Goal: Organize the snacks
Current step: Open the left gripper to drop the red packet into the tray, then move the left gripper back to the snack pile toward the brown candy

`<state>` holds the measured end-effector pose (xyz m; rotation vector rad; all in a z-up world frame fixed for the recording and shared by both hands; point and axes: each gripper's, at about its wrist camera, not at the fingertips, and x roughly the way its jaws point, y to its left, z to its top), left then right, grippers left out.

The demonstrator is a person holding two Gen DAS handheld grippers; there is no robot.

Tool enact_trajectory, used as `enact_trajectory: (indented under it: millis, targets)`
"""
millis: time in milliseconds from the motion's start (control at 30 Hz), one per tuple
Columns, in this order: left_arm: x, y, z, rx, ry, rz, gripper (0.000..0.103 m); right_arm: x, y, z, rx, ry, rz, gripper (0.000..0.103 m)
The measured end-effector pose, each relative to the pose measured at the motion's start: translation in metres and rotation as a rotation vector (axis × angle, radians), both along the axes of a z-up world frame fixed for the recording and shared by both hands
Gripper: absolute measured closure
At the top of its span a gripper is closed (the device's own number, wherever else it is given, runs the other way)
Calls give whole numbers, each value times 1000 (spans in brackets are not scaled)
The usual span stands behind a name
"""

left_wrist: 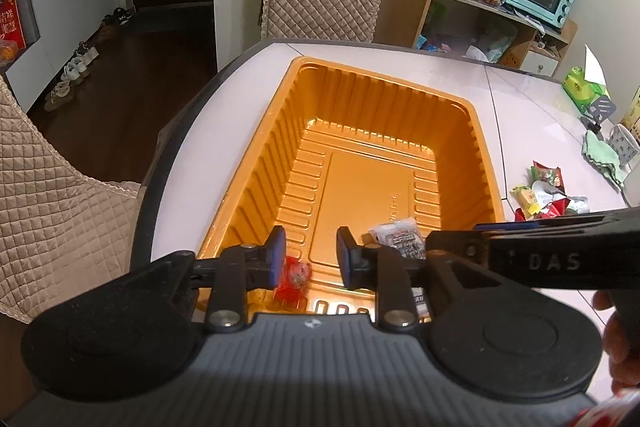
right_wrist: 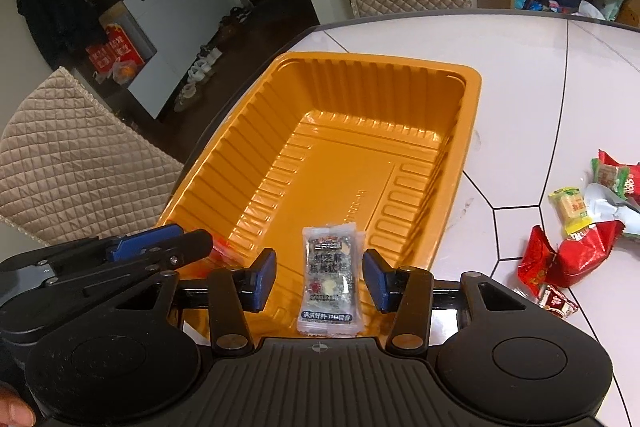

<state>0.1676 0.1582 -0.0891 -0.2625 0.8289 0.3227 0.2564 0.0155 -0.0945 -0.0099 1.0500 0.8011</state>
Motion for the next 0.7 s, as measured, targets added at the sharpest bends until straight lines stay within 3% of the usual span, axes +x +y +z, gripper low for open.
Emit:
enact_trajectory:
  millis: [67, 367, 700]
  targets:
    - [-1, 1, -1, -2, 7, 4, 70, 0, -3, 2, 6, 2, -5, 54]
    - [-11, -6, 7, -7, 35, -14, 69, -9, -25, 12, 49, -2, -22, 52]
    - [-23, -40, 19, 0, 37, -63, 69, -24, -77, 29, 88, -24, -78, 47]
